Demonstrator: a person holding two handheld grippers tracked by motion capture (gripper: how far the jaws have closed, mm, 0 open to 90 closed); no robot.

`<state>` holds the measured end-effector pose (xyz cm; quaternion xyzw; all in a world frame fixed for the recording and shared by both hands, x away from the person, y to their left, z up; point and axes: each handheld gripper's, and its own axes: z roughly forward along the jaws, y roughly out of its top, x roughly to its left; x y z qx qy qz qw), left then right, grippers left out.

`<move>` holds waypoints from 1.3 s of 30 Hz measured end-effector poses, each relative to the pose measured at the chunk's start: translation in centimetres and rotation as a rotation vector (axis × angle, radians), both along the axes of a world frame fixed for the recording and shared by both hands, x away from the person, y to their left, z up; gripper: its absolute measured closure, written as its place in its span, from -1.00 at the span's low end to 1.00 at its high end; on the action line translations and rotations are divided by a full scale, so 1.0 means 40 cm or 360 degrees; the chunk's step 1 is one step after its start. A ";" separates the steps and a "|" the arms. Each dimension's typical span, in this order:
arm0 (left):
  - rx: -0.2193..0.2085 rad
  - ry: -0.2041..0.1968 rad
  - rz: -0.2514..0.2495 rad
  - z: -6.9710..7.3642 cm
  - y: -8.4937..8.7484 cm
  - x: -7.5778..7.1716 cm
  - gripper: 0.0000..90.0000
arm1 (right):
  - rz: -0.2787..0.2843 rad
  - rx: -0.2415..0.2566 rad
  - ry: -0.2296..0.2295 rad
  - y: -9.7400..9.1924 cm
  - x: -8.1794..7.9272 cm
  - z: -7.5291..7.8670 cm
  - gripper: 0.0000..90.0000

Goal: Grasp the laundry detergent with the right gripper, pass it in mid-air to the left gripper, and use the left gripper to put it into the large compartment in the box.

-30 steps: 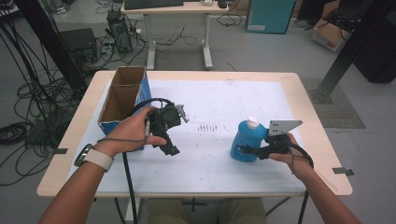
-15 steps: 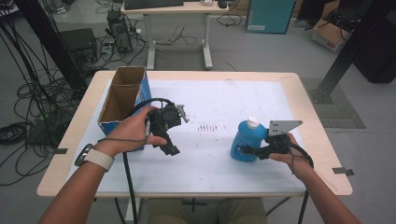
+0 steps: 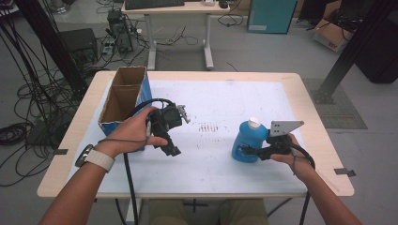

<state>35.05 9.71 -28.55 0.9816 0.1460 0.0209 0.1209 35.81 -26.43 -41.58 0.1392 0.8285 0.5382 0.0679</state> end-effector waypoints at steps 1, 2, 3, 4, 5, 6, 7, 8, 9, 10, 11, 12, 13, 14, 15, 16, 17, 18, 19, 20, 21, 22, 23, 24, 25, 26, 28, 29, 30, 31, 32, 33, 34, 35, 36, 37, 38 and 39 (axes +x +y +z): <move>0.0003 -0.0008 -0.0006 0.001 0.000 0.000 -0.81 | 0.0000 0.0000 0.0000 0.000 0.000 0.000 -0.07; 0.0008 -0.0016 -0.0016 0.001 0.000 0.001 -0.81 | -0.0001 -0.0001 -0.0002 0.000 0.000 0.000 -0.07; -0.0004 -0.0003 -0.0002 0.000 -0.001 0.000 -0.81 | 0.0000 0.0000 -0.0001 0.000 0.000 0.000 -0.07; -0.0004 -0.0003 -0.0002 0.000 -0.001 0.000 -0.81 | 0.0000 0.0000 0.0000 0.000 0.000 0.000 -0.07; -0.0005 -0.0004 -0.0003 0.000 -0.001 0.000 -0.81 | 0.0000 0.0000 0.0000 0.000 0.000 0.000 -0.07; -0.0008 -0.0007 -0.0002 -0.001 -0.001 0.000 -0.81 | 0.0000 -0.0001 0.0000 0.000 0.000 0.000 -0.07; -0.0010 -0.0007 -0.0002 0.000 -0.001 0.000 -0.81 | 0.0000 0.0000 0.0000 0.000 0.000 0.000 -0.07; -0.0010 -0.0007 -0.0001 0.000 -0.001 0.000 -0.81 | 0.0000 0.0000 0.0000 0.000 0.000 0.000 -0.07; -0.0010 -0.0007 -0.0002 0.000 -0.001 0.000 -0.81 | 0.0000 0.0000 0.0000 0.000 0.000 0.000 -0.08; -0.0012 -0.0006 -0.0002 -0.001 -0.001 0.000 -0.81 | 0.0000 0.0000 0.0000 0.000 0.000 0.000 -0.07; -0.0011 -0.0007 -0.0002 -0.001 -0.001 0.000 -0.81 | 0.0000 0.0000 0.0000 0.000 0.000 0.000 -0.07; -0.0012 -0.0004 0.0000 -0.001 -0.001 0.000 -0.81 | 0.0001 -0.0001 0.0000 0.000 0.000 0.000 -0.07; -0.0005 -0.0004 0.0000 0.001 0.000 0.000 -0.81 | 0.0001 -0.0001 -0.0001 0.000 0.000 0.000 -0.08; -0.0003 -0.0003 0.0000 0.001 0.001 0.000 -0.81 | 0.0001 0.0000 0.0000 0.000 0.000 0.000 -0.07; -0.0006 -0.0006 -0.0003 0.002 0.002 0.001 -0.81 | 0.0000 -0.0002 -0.0001 0.000 0.000 0.000 -0.07; -0.0009 -0.0005 0.0000 0.002 0.002 0.001 -0.81 | 0.0003 -0.0002 -0.0001 0.000 0.000 0.000 -0.07; -0.0011 -0.0009 0.0001 0.002 0.003 0.000 -0.81 | 0.0003 -0.0002 0.0000 0.000 0.000 0.000 -0.07; -0.0011 -0.0009 0.0001 0.002 0.003 0.000 -0.81 | 0.0003 -0.0002 0.0000 0.000 0.000 0.000 -0.07; -0.0011 -0.0009 0.0002 0.002 0.003 0.000 -0.81 | 0.0003 -0.0001 0.0001 0.000 0.000 0.000 -0.07; -0.0011 -0.0009 0.0002 0.002 0.003 0.000 -0.81 | 0.0002 -0.0002 0.0001 0.000 0.000 0.000 -0.07; -0.0010 -0.0009 0.0002 0.002 0.003 0.000 -0.81 | 0.0002 -0.0002 0.0002 0.000 0.001 0.000 -0.07; -0.0008 -0.0009 0.0001 0.002 0.002 0.000 -0.81 | 0.0004 -0.0001 0.0002 0.000 0.001 0.000 -0.08; -0.0008 -0.0009 0.0001 0.002 0.002 0.000 -0.81 | 0.0004 -0.0003 0.0001 0.000 0.001 0.000 -0.08; -0.0009 -0.0009 0.0001 0.002 0.002 0.000 -0.81 | 0.0004 -0.0004 0.0001 0.000 0.001 0.000 -0.08; -0.0009 -0.0009 0.0002 0.002 0.002 0.000 -0.81 | 0.0004 -0.0005 0.0002 0.000 0.001 0.001 -0.08; -0.0011 -0.0010 0.0002 0.003 0.002 0.000 -0.81 | 0.0004 -0.0005 0.0002 0.000 0.001 0.001 -0.08; -0.0009 -0.0012 0.0002 0.004 0.002 0.000 -0.81 | 0.0003 -0.0006 0.0003 0.000 0.001 0.001 -0.08; -0.0008 -0.0014 0.0002 0.004 0.003 0.000 -0.81 | 0.0003 -0.0006 0.0003 0.000 0.001 0.001 -0.08; -0.0007 -0.0014 0.0000 0.004 0.003 0.000 -0.81 | 0.0002 -0.0005 0.0004 0.000 0.001 0.001 -0.08; -0.0007 -0.0013 0.0001 0.004 0.003 0.000 -0.81 | 0.0002 -0.0005 0.0005 0.000 0.001 0.001 -0.08; -0.0006 -0.0013 0.0000 0.004 0.003 0.000 -0.81 | 0.0004 -0.0008 0.0004 0.000 0.001 0.001 -0.08; -0.0001 -0.0010 -0.0001 0.005 0.004 0.000 -0.81 | 0.0005 -0.0010 0.0005 0.000 0.002 0.001 -0.08; -0.0001 -0.0007 0.0000 0.005 0.004 0.000 -0.81 | 0.0005 -0.0010 0.0005 0.000 0.002 0.001 -0.08; -0.0003 -0.0007 0.0002 0.004 0.005 0.000 -0.81 | 0.0005 -0.0009 0.0005 0.000 0.002 0.001 -0.07; -0.0001 -0.0022 -0.0008 0.004 0.005 0.001 -0.81 | 0.0006 -0.0009 0.0005 0.000 0.002 0.001 -0.08; -0.0008 -0.0009 0.0006 0.003 0.005 -0.001 -0.81 | 0.0006 -0.0009 0.0005 0.000 0.002 0.001 -0.08; 0.0002 -0.0014 -0.0008 0.004 0.005 0.001 -0.81 | 0.0006 -0.0009 0.0005 0.000 0.002 0.001 -0.08; 0.0004 -0.0023 -0.0012 0.005 0.005 0.001 -0.81 | 0.0004 -0.0008 0.0004 0.000 0.001 0.001 -0.08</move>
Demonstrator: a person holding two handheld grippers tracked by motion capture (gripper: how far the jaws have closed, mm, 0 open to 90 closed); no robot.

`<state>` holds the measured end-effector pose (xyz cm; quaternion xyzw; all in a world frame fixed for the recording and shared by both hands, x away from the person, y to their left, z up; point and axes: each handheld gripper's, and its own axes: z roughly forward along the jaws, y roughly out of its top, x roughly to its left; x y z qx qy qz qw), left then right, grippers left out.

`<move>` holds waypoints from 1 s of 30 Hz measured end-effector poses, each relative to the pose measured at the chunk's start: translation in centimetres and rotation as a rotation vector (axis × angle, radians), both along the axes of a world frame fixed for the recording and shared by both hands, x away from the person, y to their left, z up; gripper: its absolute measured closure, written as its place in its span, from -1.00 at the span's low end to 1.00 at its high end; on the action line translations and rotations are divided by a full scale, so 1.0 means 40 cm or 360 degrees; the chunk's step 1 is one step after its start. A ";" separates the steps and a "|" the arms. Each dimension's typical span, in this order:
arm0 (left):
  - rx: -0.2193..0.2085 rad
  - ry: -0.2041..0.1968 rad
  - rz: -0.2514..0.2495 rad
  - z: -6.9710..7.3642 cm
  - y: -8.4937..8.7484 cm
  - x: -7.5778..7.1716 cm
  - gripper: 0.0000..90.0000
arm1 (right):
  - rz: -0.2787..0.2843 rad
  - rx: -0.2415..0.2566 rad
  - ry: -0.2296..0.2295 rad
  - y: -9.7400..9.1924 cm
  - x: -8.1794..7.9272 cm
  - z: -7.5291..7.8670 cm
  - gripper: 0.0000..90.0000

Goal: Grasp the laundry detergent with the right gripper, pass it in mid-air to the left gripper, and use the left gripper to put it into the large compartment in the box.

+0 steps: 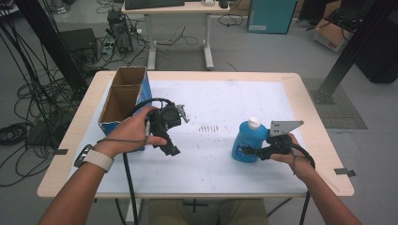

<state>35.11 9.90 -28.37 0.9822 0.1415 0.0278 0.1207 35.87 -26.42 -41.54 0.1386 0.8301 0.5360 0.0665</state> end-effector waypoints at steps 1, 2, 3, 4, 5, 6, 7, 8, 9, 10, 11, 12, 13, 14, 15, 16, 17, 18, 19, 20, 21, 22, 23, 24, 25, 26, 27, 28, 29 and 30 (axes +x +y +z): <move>-0.0004 0.0015 0.0013 -0.001 -0.001 -0.002 -0.81 | 0.0000 0.0001 0.0001 0.000 0.000 0.000 -0.08; -0.0005 0.0013 0.0011 -0.001 -0.001 -0.002 -0.81 | 0.0000 0.0002 0.0000 0.000 0.000 0.000 -0.08; -0.0010 0.0009 0.0014 -0.001 -0.002 -0.002 -0.81 | 0.0002 0.0002 0.0000 0.000 0.001 0.000 -0.08; -0.0010 0.0008 0.0014 -0.001 -0.002 -0.002 -0.81 | 0.0002 0.0002 0.0000 0.000 0.001 0.000 -0.08; -0.0012 0.0007 0.0015 -0.001 -0.002 -0.002 -0.81 | 0.0003 0.0002 -0.0001 0.000 0.001 0.000 -0.08; -0.0015 0.0005 0.0016 0.000 -0.002 -0.002 -0.81 | 0.0002 0.0002 0.0001 0.000 0.000 0.000 -0.08; -0.0015 0.0006 0.0016 0.000 -0.002 -0.003 -0.81 | 0.0004 -0.0001 0.0000 0.000 0.000 0.000 -0.08; -0.0014 0.0006 0.0013 0.000 -0.002 -0.002 -0.81 | 0.0003 0.0002 0.0001 0.000 0.000 0.000 -0.08; -0.0007 -0.0006 0.0004 0.001 -0.002 -0.001 -0.81 | 0.0004 0.0002 -0.0001 0.000 0.001 0.000 -0.08; -0.0003 -0.0012 0.0002 0.001 -0.002 -0.001 -0.81 | 0.0005 0.0003 0.0001 0.000 0.001 0.000 -0.08; -0.0002 -0.0010 0.0001 0.001 -0.002 -0.001 -0.81 | 0.0004 0.0001 0.0001 0.000 0.001 0.000 -0.08; -0.0006 -0.0001 0.0011 0.000 -0.002 -0.002 -0.81 | 0.0005 0.0003 -0.0001 0.000 0.001 0.000 -0.08; -0.0004 -0.0004 0.0005 0.001 -0.001 -0.002 -0.81 | 0.0005 0.0004 0.0000 0.000 0.001 -0.001 -0.08; -0.0011 0.0007 0.0016 0.000 -0.002 -0.003 -0.81 | 0.0005 0.0003 0.0000 0.000 0.001 -0.001 -0.08; -0.0009 0.0004 0.0015 0.000 -0.002 -0.003 -0.81 | 0.0005 0.0003 0.0000 0.000 0.001 -0.001 -0.08; -0.0008 0.0005 0.0015 0.001 -0.001 -0.003 -0.81 | 0.0006 0.0005 0.0002 0.000 0.001 -0.001 -0.08; -0.0002 0.0005 0.0014 0.001 -0.001 -0.003 -0.81 | 0.0006 0.0005 0.0003 0.000 0.001 -0.001 -0.08; -0.0008 0.0002 0.0015 0.001 -0.001 -0.002 -0.81 | 0.0006 0.0005 0.0003 0.000 0.001 -0.001 -0.08; -0.0009 0.0001 0.0016 0.002 -0.002 -0.003 -0.81 | 0.0006 0.0005 0.0004 0.000 0.001 -0.001 -0.08; -0.0010 0.0000 0.0016 0.002 -0.002 -0.003 -0.81 | 0.0006 0.0005 0.0004 0.000 0.001 -0.001 -0.08; -0.0003 -0.0016 0.0002 0.003 -0.002 -0.001 -0.81 | 0.0005 0.0004 0.0004 0.000 0.001 -0.001 -0.08; -0.0012 -0.0002 0.0015 0.002 -0.003 -0.003 -0.81 | 0.0007 0.0005 0.0005 0.000 0.001 -0.001 -0.08; -0.0007 0.0001 0.0014 0.003 -0.003 -0.003 -0.81 | 0.0007 0.0005 0.0005 0.000 0.001 -0.001 -0.08; -0.0006 0.0002 0.0014 0.003 -0.003 -0.003 -0.81 | 0.0007 0.0006 0.0005 0.000 0.001 -0.001 -0.08; -0.0005 0.0002 0.0014 0.003 -0.003 -0.003 -0.81 | 0.0008 0.0005 0.0005 0.000 0.001 -0.001 -0.08; -0.0005 0.0002 0.0014 0.003 -0.003 -0.003 -0.81 | 0.0007 0.0005 0.0005 0.000 0.001 -0.001 -0.08; -0.0006 0.0002 0.0016 0.003 -0.003 -0.003 -0.81 | 0.0007 0.0006 0.0005 0.000 0.001 -0.001 -0.08; -0.0007 0.0003 0.0015 0.003 -0.003 -0.003 -0.81 | 0.0008 0.0007 0.0006 0.000 0.002 -0.001 -0.08; -0.0006 0.0004 0.0015 0.003 -0.003 -0.002 -0.81 | 0.0007 0.0005 0.0005 -0.001 0.002 -0.001 -0.08; -0.0006 0.0004 0.0015 0.003 -0.003 -0.002 -0.81 | 0.0007 0.0006 0.0006 -0.001 0.002 -0.001 -0.08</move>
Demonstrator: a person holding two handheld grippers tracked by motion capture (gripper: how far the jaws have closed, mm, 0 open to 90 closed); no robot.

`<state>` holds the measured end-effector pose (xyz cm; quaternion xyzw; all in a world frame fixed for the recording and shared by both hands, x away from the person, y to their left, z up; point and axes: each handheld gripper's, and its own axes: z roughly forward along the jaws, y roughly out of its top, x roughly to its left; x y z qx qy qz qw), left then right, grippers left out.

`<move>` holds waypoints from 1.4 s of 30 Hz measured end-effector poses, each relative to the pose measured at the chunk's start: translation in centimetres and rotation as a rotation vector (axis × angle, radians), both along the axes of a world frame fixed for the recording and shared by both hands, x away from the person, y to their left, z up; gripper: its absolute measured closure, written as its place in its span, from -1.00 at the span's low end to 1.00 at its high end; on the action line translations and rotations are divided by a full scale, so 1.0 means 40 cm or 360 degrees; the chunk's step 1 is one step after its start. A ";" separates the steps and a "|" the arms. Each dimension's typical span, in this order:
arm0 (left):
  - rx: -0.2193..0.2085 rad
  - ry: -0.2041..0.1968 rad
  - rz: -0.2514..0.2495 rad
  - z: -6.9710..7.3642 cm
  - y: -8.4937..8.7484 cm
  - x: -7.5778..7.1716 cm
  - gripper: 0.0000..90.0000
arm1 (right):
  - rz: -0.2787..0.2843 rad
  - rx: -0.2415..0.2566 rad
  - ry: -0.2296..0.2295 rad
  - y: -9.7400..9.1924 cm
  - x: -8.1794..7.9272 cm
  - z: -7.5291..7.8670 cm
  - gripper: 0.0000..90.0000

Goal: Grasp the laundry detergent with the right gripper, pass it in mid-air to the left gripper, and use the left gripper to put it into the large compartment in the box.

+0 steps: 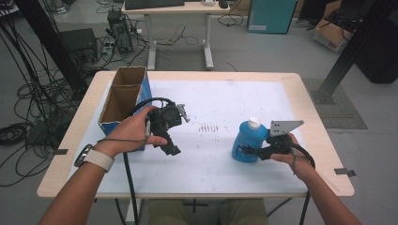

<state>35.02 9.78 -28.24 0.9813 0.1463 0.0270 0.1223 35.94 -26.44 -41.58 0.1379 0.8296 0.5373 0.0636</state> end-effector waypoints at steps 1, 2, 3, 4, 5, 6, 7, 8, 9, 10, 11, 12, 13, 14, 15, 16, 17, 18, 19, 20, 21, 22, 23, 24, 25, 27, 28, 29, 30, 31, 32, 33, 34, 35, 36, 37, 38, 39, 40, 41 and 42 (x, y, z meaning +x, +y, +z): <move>-0.0003 -0.0001 0.0002 0.000 0.000 0.000 -0.81 | 0.0000 -0.0002 0.0000 0.000 0.000 0.000 -0.08; -0.0004 0.0000 0.0002 0.000 0.000 0.000 -0.81 | 0.0000 -0.0002 0.0000 0.000 0.000 0.000 -0.08; -0.0003 -0.0001 0.0001 -0.001 -0.001 -0.001 -0.81 | -0.0001 -0.0001 0.0000 0.000 0.000 0.000 -0.08; -0.0003 0.0003 0.0001 -0.001 -0.001 -0.001 -0.81 | -0.0001 -0.0001 0.0001 0.000 0.000 0.000 -0.08; -0.0003 -0.0001 0.0002 -0.001 -0.001 -0.001 -0.81 | 0.0000 0.0000 0.0001 0.000 0.000 0.000 -0.08; -0.0003 -0.0002 0.0002 -0.001 0.000 -0.001 -0.81 | -0.0001 -0.0001 0.0001 0.000 0.000 0.000 -0.08; -0.0003 0.0000 0.0003 -0.001 0.000 -0.001 -0.81 | -0.0001 0.0000 0.0001 0.000 0.000 0.000 -0.08; -0.0003 -0.0002 0.0002 -0.001 0.000 -0.001 -0.81 | -0.0001 0.0000 0.0001 0.000 0.000 0.000 -0.08; -0.0006 -0.0006 0.0003 -0.001 0.000 -0.001 -0.81 | -0.0001 -0.0001 0.0003 0.000 0.000 0.000 -0.08; -0.0005 -0.0006 0.0003 -0.001 0.001 -0.001 -0.81 | -0.0001 -0.0001 0.0003 0.000 0.000 0.000 -0.08; -0.0008 -0.0006 0.0006 -0.001 0.001 -0.001 -0.81 | 0.0000 0.0001 0.0002 0.000 0.000 0.000 -0.08; -0.0008 -0.0006 0.0007 -0.001 0.001 -0.001 -0.81 | -0.0001 0.0001 0.0005 0.000 0.000 0.000 -0.08; -0.0008 -0.0008 0.0007 0.000 0.002 -0.001 -0.81 | 0.0000 0.0001 0.0004 -0.001 0.000 -0.001 -0.08; -0.0008 -0.0008 0.0007 0.000 0.002 -0.001 -0.81 | -0.0001 0.0003 0.0006 -0.001 0.000 -0.001 -0.08; -0.0009 -0.0008 0.0008 0.000 0.002 -0.001 -0.81 | -0.0001 0.0004 0.0006 -0.001 0.000 -0.001 -0.08; -0.0010 -0.0008 0.0008 0.000 0.002 -0.002 -0.81 | 0.0000 0.0006 0.0006 -0.001 0.001 -0.001 -0.08; -0.0009 -0.0006 0.0007 0.000 0.002 -0.002 -0.81 | 0.0000 0.0007 0.0005 -0.001 0.001 -0.002 -0.08; -0.0008 -0.0007 0.0007 0.000 0.002 -0.002 -0.81 | 0.0000 0.0008 0.0006 -0.001 0.001 -0.002 -0.08; -0.0009 -0.0007 0.0007 0.000 0.002 -0.002 -0.81 | 0.0000 0.0009 0.0006 -0.001 0.001 -0.002 -0.08; -0.0009 -0.0009 0.0006 0.000 0.002 -0.001 -0.81 | 0.0000 0.0009 0.0006 -0.001 0.001 -0.002 -0.08; -0.0008 -0.0009 0.0006 0.001 0.002 -0.001 -0.81 | -0.0001 0.0010 0.0007 -0.001 0.001 -0.002 -0.08; -0.0010 -0.0009 0.0006 0.001 0.001 -0.001 -0.81 | -0.0001 0.0011 0.0007 -0.001 0.001 -0.002 -0.08; -0.0011 -0.0010 0.0007 0.001 0.001 -0.002 -0.81 | -0.0002 0.0012 0.0007 -0.001 0.001 -0.002 -0.08; -0.0012 -0.0012 0.0008 0.002 0.001 -0.002 -0.81 | -0.0002 0.0012 0.0007 -0.001 0.001 -0.002 -0.08; -0.0008 -0.0011 0.0008 0.003 0.001 -0.002 -0.81 | -0.0002 0.0013 0.0007 -0.001 0.000 -0.002 -0.08; -0.0007 -0.0009 0.0006 0.005 0.001 -0.002 -0.81 | -0.0003 0.0014 0.0006 -0.001 0.000 -0.002 -0.08; -0.0010 -0.0009 0.0009 0.005 0.001 -0.002 -0.81 | -0.0003 0.0016 0.0006 -0.001 0.000 -0.003 -0.08; -0.0012 -0.0011 0.0012 0.006 0.001 -0.002 -0.81 | -0.0001 0.0015 0.0005 -0.001 0.000 -0.002 -0.08; -0.0013 -0.0012 0.0013 0.008 0.002 -0.002 -0.81 | 0.0000 0.0013 0.0002 -0.001 0.000 -0.002 -0.07; -0.0018 -0.0012 0.0017 0.009 0.002 -0.002 -0.81 | 0.0002 0.0012 0.0000 -0.001 0.000 -0.002 -0.07; -0.0015 -0.0019 0.0017 0.011 0.002 -0.002 -0.82 | 0.0001 0.0014 0.0001 -0.001 0.000 -0.002 -0.07; -0.0022 -0.0020 0.0025 0.013 0.002 -0.003 -0.83 | 0.0002 0.0014 0.0003 -0.001 0.001 -0.002 -0.07; -0.0031 -0.0025 0.0033 0.015 0.001 -0.004 -0.83 | 0.0002 0.0014 0.0003 -0.001 0.001 -0.002 -0.07; -0.0029 -0.0022 0.0034 0.019 -0.001 -0.005 -0.83 | 0.0006 0.0016 0.0001 -0.001 0.002 -0.001 -0.07; -0.0035 -0.0022 0.0041 0.023 -0.002 -0.005 -0.83 | 0.0008 0.0007 0.0001 -0.001 0.002 0.000 -0.06; -0.0036 -0.0033 0.0025 0.029 -0.003 -0.005 -0.83 | 0.0001 0.0007 0.0003 0.000 0.002 0.001 -0.06; -0.0044 -0.0042 0.0030 0.034 -0.005 -0.007 -0.83 | -0.0001 0.0003 0.0007 0.000 0.002 0.002 -0.06; -0.0052 -0.0024 0.0037 0.040 -0.008 -0.010 -0.83 | -0.0009 0.0005 0.0015 0.000 0.003 0.003 -0.06; -0.0069 -0.0021 0.0035 0.046 -0.010 -0.012 -0.83 | 0.0000 0.0017 0.0028 0.000 0.005 0.005 -0.06; -0.0079 -0.0035 0.0017 0.063 -0.015 -0.016 -0.83 | 0.0004 0.0020 0.0032 0.000 0.004 0.008 -0.06; -0.0079 -0.0035 0.0017 0.063 -0.015 -0.016 -0.83 | 0.0004 0.0020 0.0032 0.000 0.004 0.008 -0.06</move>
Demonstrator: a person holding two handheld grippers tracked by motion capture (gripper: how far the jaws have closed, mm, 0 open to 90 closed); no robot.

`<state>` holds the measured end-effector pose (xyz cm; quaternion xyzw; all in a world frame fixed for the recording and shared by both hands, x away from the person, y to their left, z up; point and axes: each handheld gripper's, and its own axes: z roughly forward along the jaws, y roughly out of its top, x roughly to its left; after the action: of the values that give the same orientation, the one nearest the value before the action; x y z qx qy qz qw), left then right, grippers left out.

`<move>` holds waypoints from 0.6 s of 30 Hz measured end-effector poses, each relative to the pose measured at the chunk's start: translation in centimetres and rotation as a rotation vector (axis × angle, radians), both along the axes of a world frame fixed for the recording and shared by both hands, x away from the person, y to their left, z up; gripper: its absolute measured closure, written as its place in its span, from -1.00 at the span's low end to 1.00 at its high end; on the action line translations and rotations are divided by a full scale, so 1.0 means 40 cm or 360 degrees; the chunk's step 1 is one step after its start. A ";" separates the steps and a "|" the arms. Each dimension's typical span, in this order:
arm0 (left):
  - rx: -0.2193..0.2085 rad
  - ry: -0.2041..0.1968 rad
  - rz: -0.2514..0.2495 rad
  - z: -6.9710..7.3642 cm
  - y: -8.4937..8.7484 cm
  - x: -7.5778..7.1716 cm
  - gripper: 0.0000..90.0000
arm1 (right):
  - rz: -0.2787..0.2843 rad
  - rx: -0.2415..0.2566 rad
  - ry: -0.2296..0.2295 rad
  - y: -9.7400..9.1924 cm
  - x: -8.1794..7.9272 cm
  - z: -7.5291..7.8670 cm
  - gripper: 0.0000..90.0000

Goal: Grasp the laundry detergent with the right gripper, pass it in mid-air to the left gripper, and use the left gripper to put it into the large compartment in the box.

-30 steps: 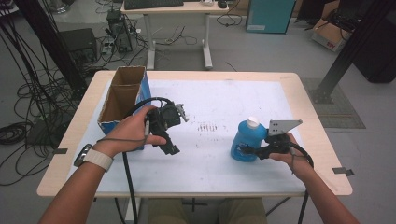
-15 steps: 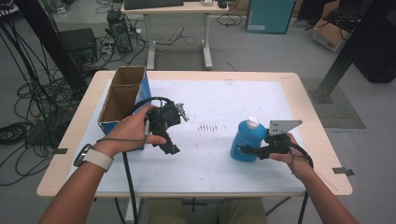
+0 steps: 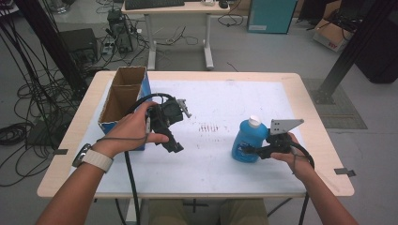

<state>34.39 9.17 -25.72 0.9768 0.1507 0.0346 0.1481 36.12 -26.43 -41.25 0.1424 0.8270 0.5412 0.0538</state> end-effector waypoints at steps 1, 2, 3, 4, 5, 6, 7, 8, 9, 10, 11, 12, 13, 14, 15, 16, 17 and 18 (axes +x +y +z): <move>-0.0008 -0.0007 -0.0003 0.009 -0.003 -0.002 -0.83 | 0.0012 0.0004 -0.0002 0.000 0.000 0.010 -0.06; -0.0012 -0.0011 -0.0008 0.018 -0.006 -0.003 -0.84 | 0.0012 0.0004 -0.0002 0.000 0.000 0.010 -0.06; -0.0016 -0.0016 -0.0013 0.028 -0.009 -0.005 -0.84 | 0.0018 0.0011 -0.0003 0.000 0.000 0.017 -0.06; -0.0016 -0.0032 -0.0021 0.040 -0.014 -0.007 -0.84 | 0.0020 0.0016 -0.0002 0.000 0.000 0.024 -0.06; -0.0014 -0.0033 -0.0023 0.047 -0.017 -0.009 -0.84 | 0.0031 0.0026 -0.0005 0.001 0.001 0.033 -0.06; -0.0009 -0.0039 -0.0033 0.057 -0.021 -0.010 -0.84 | 0.0034 0.0033 0.0002 0.001 0.000 0.039 -0.06; -0.0011 -0.0048 -0.0039 0.066 -0.025 -0.010 -0.84 | 0.0047 0.0037 0.0004 0.002 0.001 0.047 -0.06; -0.0011 -0.0050 -0.0041 0.074 -0.028 -0.012 -0.84 | 0.0055 0.0040 0.0012 0.004 0.001 0.055 -0.06; -0.0001 -0.0055 -0.0050 0.083 -0.031 -0.012 -0.84 | 0.0066 0.0038 0.0017 0.006 0.000 0.063 -0.06; -0.0007 -0.0060 -0.0042 0.091 -0.035 -0.012 -0.84 | 0.0073 0.0036 0.0021 0.008 -0.001 0.071 -0.06; -0.0002 -0.0057 -0.0041 0.099 -0.037 -0.013 -0.84 | 0.0085 0.0032 0.0020 0.010 -0.002 0.079 -0.06; -0.0016 -0.0052 -0.0047 0.107 -0.040 -0.013 -0.85 | 0.0102 0.0027 0.0022 0.012 -0.002 0.087 -0.06; -0.0030 -0.0051 -0.0047 0.115 -0.042 -0.012 -0.85 | 0.0119 0.0029 0.0028 0.013 -0.003 0.095 -0.06; -0.0049 -0.0049 -0.0048 0.126 -0.046 -0.013 -0.85 | 0.0135 0.0028 0.0035 0.015 -0.004 0.103 -0.06; -0.0048 -0.0040 -0.0059 0.135 -0.048 -0.013 -0.85 | 0.0160 0.0033 0.0042 0.016 -0.004 0.113 -0.06; -0.0065 -0.0058 -0.0071 0.153 -0.057 -0.015 -0.85 | 0.0186 0.0036 0.0041 0.019 -0.006 0.128 -0.06; -0.0065 -0.0058 -0.0071 0.153 -0.057 -0.015 -0.85 | 0.0186 0.0036 0.0041 0.019 -0.006 0.128 -0.06; -0.0054 -0.0046 -0.0079 0.160 -0.060 -0.016 -0.85 | 0.0207 0.0037 0.0042 0.021 -0.007 0.138 -0.06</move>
<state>33.77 6.76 -19.31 0.9770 0.1247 0.0426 0.1677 35.84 -25.60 -35.73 0.0961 0.8288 0.5512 0.0058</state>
